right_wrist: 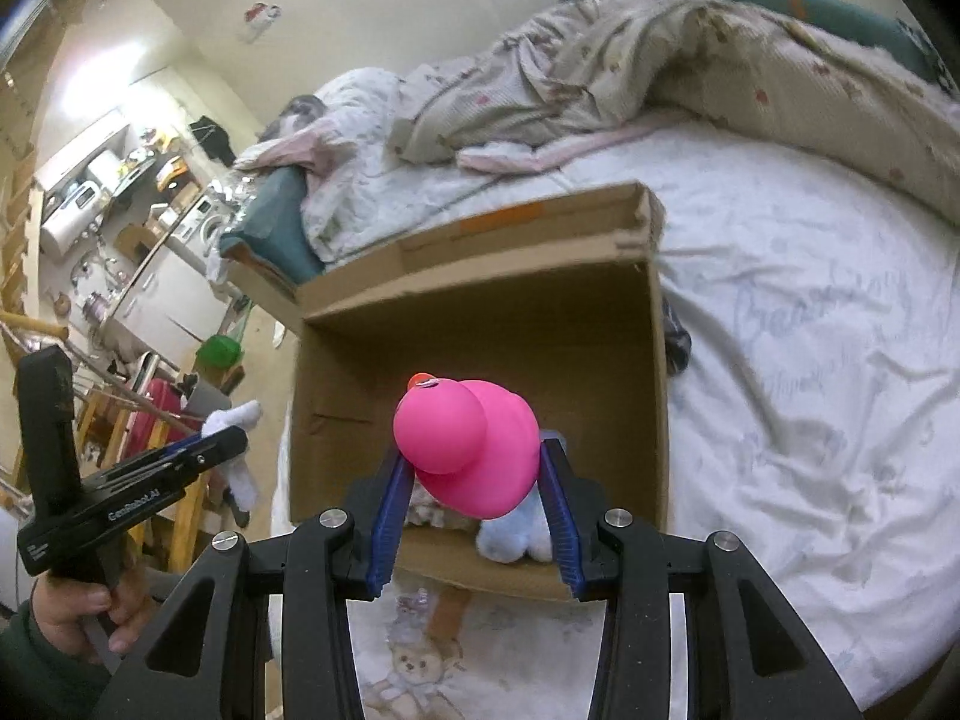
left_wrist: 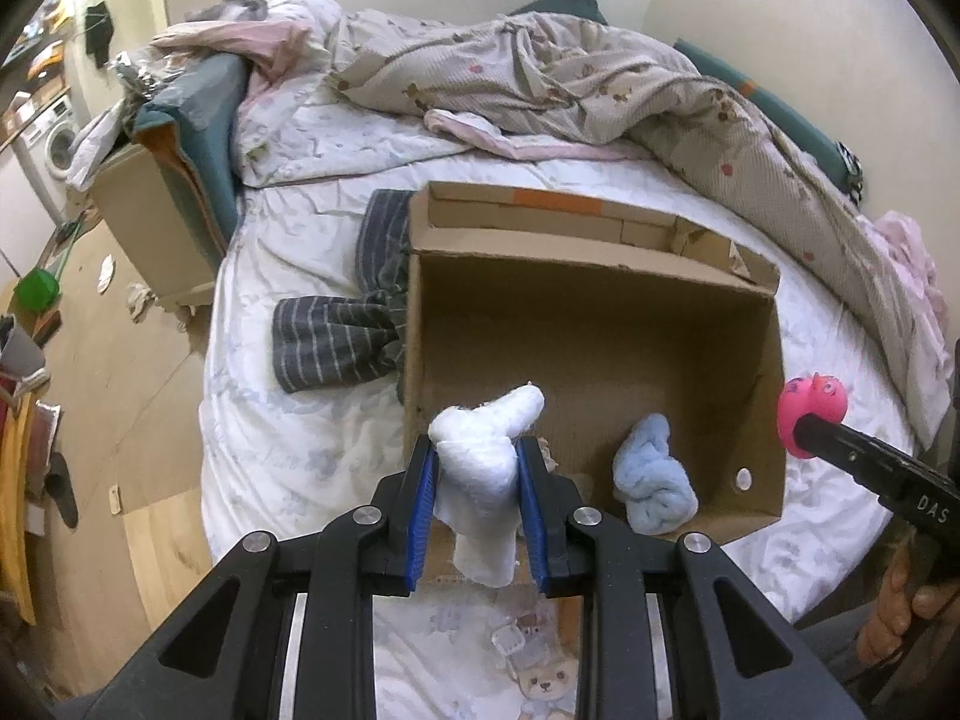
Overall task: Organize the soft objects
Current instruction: 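Carry the white bunny and pink duck over the box with both grippers, then lower the bunny and duck into the box and open both grippers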
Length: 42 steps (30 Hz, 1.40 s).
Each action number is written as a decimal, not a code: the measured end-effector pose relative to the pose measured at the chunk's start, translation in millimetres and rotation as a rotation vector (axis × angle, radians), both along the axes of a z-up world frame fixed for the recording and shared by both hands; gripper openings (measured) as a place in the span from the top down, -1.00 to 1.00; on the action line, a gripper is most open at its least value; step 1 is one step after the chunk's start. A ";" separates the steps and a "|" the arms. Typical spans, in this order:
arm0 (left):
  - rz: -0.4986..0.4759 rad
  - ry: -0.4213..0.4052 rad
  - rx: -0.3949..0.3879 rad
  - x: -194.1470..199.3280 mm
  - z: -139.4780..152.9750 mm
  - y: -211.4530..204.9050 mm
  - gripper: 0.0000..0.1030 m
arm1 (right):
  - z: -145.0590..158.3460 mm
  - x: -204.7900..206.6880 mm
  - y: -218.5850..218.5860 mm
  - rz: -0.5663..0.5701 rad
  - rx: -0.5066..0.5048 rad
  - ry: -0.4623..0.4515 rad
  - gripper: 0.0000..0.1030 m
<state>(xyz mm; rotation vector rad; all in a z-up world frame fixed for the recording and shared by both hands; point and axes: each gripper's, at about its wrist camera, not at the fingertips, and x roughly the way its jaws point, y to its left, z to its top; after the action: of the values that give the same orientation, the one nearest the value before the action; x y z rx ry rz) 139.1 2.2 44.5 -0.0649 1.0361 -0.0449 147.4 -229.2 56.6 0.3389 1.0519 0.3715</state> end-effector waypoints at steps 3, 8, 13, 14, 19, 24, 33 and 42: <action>-0.010 0.005 0.008 7.0 -14.5 -4.8 0.54 | -13.3 3.0 -1.3 -0.007 -0.003 0.028 0.14; -0.001 0.045 -0.017 12.1 -45.6 -2.4 0.54 | -33.2 9.0 -2.0 -0.015 -0.036 0.075 0.14; -0.001 0.079 -0.024 14.2 -60.7 -0.1 0.54 | -49.5 14.9 1.7 -0.004 -0.064 0.127 0.14; -0.003 0.084 -0.022 14.1 -61.8 -0.3 0.54 | -52.1 15.8 3.3 0.000 -0.065 0.134 0.14; -0.002 0.092 -0.043 15.7 -60.9 0.3 0.54 | -64.4 19.0 13.2 0.025 -0.099 0.170 0.14; 0.002 0.099 -0.035 16.8 -61.3 0.1 0.54 | -74.3 18.5 23.8 0.062 -0.117 0.200 0.14; -0.007 0.106 -0.034 17.0 -63.9 -0.1 0.54 | -80.7 18.1 27.6 0.076 -0.125 0.226 0.13; -0.015 0.099 -0.027 14.9 -65.2 -3.3 0.53 | -80.0 17.1 24.4 0.077 -0.120 0.230 0.13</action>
<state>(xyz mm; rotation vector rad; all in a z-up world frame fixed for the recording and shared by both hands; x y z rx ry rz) 154.0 -1.1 -20.7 -0.0847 1.1354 -0.0697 164.5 -204.8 -23.4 0.2377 1.3096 0.3423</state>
